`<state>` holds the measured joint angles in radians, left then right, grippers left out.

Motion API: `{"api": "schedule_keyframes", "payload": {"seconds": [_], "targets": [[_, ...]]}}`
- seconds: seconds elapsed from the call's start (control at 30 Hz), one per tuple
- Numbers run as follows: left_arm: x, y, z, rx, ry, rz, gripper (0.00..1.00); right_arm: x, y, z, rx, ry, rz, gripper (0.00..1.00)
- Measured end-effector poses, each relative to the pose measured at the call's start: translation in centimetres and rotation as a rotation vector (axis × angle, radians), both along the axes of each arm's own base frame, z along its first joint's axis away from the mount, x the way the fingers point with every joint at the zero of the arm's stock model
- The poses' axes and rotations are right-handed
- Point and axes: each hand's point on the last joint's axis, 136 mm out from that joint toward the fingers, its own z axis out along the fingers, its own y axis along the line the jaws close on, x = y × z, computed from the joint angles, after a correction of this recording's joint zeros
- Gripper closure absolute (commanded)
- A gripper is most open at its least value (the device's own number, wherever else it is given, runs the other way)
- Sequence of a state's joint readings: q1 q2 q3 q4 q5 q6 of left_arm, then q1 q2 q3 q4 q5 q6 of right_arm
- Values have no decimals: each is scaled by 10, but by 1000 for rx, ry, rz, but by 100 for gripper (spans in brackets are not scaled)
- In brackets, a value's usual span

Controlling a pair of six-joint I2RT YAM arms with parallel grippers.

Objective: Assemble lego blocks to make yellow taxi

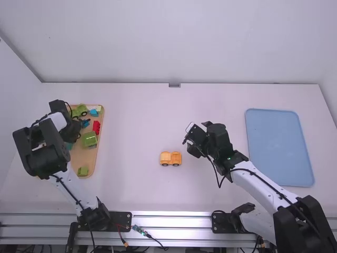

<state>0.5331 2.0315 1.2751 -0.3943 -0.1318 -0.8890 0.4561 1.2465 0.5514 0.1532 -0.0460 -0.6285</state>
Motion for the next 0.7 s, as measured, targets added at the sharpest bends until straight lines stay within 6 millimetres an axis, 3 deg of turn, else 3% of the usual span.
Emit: {"api": "schedule_keyframes", "payload": {"seconds": [0.1, 0.2, 0.53, 0.7], "targets": [[-1, 0, 0, -1, 5, 4, 78, 0, 0, 0, -1, 1, 0, 1], [-2, 0, 0, -1, 6, 7, 93, 0, 0, 0, 0, 0, 0, 1], [-2, 0, 1, -1, 11, -6, 98, 0, 0, 0, -1, -1, 0, 1], [-13, -9, 6, -52, 83, -16, 98, 1, 1, 2, 5, -9, -1, 1]]}}
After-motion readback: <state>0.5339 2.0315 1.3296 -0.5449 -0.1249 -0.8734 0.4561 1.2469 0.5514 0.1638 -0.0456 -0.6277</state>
